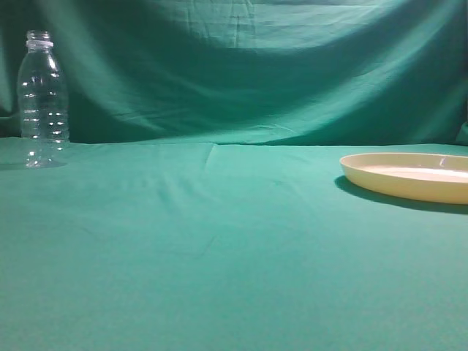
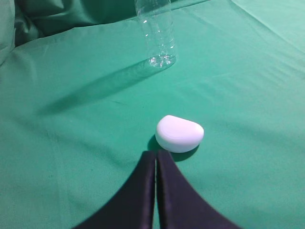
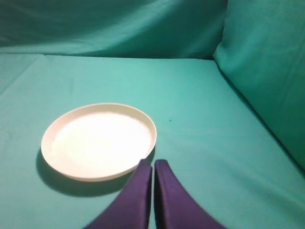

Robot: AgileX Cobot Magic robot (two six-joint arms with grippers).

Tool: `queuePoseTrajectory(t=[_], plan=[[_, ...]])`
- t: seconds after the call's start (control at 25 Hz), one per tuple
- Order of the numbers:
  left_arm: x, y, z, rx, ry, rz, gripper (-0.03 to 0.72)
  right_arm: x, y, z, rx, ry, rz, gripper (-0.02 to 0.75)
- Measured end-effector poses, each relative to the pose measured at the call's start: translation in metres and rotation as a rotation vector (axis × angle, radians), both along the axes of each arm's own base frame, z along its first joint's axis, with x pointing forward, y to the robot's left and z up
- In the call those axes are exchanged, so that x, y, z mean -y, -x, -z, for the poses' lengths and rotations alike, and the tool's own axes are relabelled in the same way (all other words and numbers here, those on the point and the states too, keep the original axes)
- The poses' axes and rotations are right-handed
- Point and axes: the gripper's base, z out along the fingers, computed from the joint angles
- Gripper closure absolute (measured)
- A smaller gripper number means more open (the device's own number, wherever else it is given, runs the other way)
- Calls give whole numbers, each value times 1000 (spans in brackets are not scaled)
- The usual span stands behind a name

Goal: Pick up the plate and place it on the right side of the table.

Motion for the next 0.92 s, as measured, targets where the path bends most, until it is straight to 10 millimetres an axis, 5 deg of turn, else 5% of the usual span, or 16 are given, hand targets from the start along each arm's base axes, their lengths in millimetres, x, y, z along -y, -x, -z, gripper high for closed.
queuePoseTrajectory(t=[0.24,0.92], plan=[[0,0,0,0,0,0,688,-2,-10,43,-8,3,-14,738],[0,0,0,0,0,0,688,-2,-10,47,-34,-18,-6,738]])
